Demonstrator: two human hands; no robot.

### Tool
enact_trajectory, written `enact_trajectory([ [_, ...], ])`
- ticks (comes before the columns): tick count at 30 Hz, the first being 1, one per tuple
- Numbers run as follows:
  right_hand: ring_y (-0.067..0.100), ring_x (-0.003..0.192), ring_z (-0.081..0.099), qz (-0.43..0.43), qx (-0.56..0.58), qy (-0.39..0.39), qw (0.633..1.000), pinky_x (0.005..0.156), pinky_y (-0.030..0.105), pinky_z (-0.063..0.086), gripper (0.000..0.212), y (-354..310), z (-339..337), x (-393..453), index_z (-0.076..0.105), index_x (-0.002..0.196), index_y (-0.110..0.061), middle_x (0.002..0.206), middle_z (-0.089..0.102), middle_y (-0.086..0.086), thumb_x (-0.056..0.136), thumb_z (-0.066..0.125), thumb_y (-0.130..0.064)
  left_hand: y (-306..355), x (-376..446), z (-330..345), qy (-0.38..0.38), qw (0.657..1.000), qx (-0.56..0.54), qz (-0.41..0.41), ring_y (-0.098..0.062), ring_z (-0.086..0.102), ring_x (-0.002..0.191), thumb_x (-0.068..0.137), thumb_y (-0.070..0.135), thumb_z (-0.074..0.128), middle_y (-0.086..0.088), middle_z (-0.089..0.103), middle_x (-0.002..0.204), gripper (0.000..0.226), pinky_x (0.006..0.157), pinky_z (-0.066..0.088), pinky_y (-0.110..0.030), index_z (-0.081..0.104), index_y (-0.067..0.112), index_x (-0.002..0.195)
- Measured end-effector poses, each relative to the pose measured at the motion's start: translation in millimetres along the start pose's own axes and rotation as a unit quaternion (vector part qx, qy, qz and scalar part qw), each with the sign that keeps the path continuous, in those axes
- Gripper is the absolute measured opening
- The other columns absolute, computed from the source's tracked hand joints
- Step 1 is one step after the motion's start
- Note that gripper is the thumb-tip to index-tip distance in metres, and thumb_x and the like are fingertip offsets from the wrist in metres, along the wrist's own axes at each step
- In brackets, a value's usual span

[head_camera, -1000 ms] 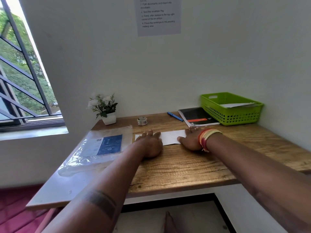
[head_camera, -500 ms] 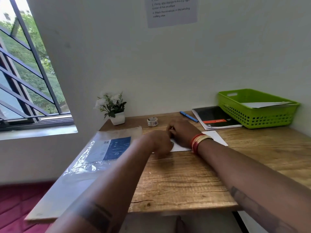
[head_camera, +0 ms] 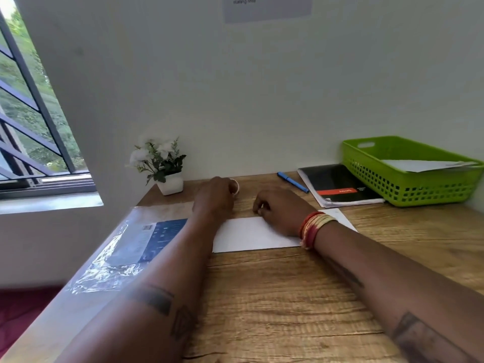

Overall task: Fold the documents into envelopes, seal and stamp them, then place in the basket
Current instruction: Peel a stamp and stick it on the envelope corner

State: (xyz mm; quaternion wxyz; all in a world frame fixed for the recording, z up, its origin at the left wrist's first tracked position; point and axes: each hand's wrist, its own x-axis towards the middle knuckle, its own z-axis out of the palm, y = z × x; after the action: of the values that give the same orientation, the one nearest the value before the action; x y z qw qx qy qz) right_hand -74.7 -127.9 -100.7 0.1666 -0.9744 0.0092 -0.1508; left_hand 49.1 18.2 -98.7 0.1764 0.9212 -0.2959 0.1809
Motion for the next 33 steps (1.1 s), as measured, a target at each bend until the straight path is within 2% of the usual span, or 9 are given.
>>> enact_trajectory([
  [3,0.003,0.085,0.057,0.011,0.049,0.045,0.998,0.082,0.025,0.047,0.017,0.2,-7.8,-0.1,0.07,0.109,-0.025,0.102,0.067,-0.009,0.098,0.058,-0.023,9.6,-1.2,-3.9,0.005,0.982,-0.187,-0.019,-0.013,0.065,0.1,0.093,0.019,0.067,0.008,0.071,0.105,0.016,0.081,0.045,-0.026,0.072,0.025,0.107],
  [6,0.007,0.081,0.063,0.051,0.164,0.164,0.971,0.068,0.021,0.046,0.024,3.2,-17.0,0.9,0.062,0.114,-0.027,0.088,0.067,-0.008,0.092,0.069,-0.031,27.9,-11.9,-13.8,0.009,0.927,-0.372,-0.049,-0.007,0.067,0.097,0.092,0.016,0.073,0.011,0.074,0.102,0.017,0.088,0.051,-0.025,0.074,0.02,0.109],
  [8,0.005,0.082,0.063,0.068,0.218,0.201,0.952,0.065,0.017,0.044,0.038,9.2,-22.3,0.0,0.059,0.123,-0.028,0.089,0.067,-0.008,0.089,0.075,-0.03,38.1,-19.0,-14.8,-0.023,0.89,-0.451,-0.062,-0.004,0.067,0.092,0.092,0.018,0.073,0.01,0.074,0.099,0.017,0.085,0.052,-0.025,0.074,0.02,0.11],
  [11,0.007,0.088,0.066,0.074,0.258,0.192,0.944,0.068,0.013,0.046,0.047,19.0,-26.2,-3.9,0.059,0.131,-0.029,0.096,0.067,-0.007,0.088,0.076,-0.024,44.0,-23.6,-9.7,-0.067,0.856,-0.509,-0.065,0.004,0.06,0.069,0.095,0.016,0.07,0.009,0.07,0.089,0.016,0.07,0.045,-0.021,0.071,0.017,0.11],
  [13,0.012,0.091,0.068,0.063,0.271,0.188,0.942,0.072,0.016,0.051,0.043,20.9,-26.3,-6.1,0.063,0.128,-0.029,0.096,0.069,-0.005,0.088,0.077,-0.021,43.6,-23.6,-8.3,-0.079,0.846,-0.523,-0.063,0.005,0.056,0.062,0.096,0.012,0.068,0.008,0.067,0.086,0.015,0.063,0.043,-0.015,0.069,0.016,0.11],
  [16,0.015,0.088,0.069,0.044,0.275,0.203,0.939,0.078,0.026,0.057,0.038,17.3,-22.7,-6.3,0.067,0.121,-0.027,0.091,0.069,-0.002,0.086,0.078,-0.017,43.4,-24.8,-9.9,-0.084,0.85,-0.517,-0.055,-0.001,0.057,0.072,0.095,0.012,0.067,0.004,0.068,0.093,0.014,0.067,0.043,-0.019,0.068,0.017,0.109],
  [23,0.007,0.084,0.068,0.037,0.266,0.221,0.938,0.07,0.016,0.052,0.031,16.5,-24.0,-3.8,0.07,0.115,-0.028,0.089,0.072,-0.004,0.088,0.076,-0.016,42.7,-26.4,-12.2,-0.089,0.846,-0.524,-0.05,-0.01,0.063,0.087,0.092,0.007,0.069,0.0,0.072,0.098,0.016,0.079,0.047,-0.028,0.069,0.016,0.105],
  [31,0.009,0.08,0.07,0.046,0.295,0.224,0.928,0.07,0.026,0.057,0.026,18.3,-23.0,-1.8,0.068,0.113,-0.028,0.088,0.075,-0.005,0.091,0.073,-0.015,46.3,-28.9,-13.6,-0.097,0.829,-0.549,-0.044,-0.007,0.069,0.087,0.092,0.003,0.07,0.002,0.074,0.096,0.026,0.079,0.055,-0.022,0.068,0.018,0.114],
  [33,0.007,0.08,0.071,0.042,0.293,0.223,0.929,0.071,0.024,0.058,0.022,18.6,-23.4,-2.6,0.071,0.11,-0.028,0.089,0.075,-0.006,0.092,0.07,-0.015,46.3,-29.2,-14.0,-0.102,0.818,-0.564,-0.052,-0.011,0.068,0.087,0.093,0.005,0.069,0.001,0.075,0.095,0.024,0.081,0.057,-0.026,0.069,0.018,0.113],
])
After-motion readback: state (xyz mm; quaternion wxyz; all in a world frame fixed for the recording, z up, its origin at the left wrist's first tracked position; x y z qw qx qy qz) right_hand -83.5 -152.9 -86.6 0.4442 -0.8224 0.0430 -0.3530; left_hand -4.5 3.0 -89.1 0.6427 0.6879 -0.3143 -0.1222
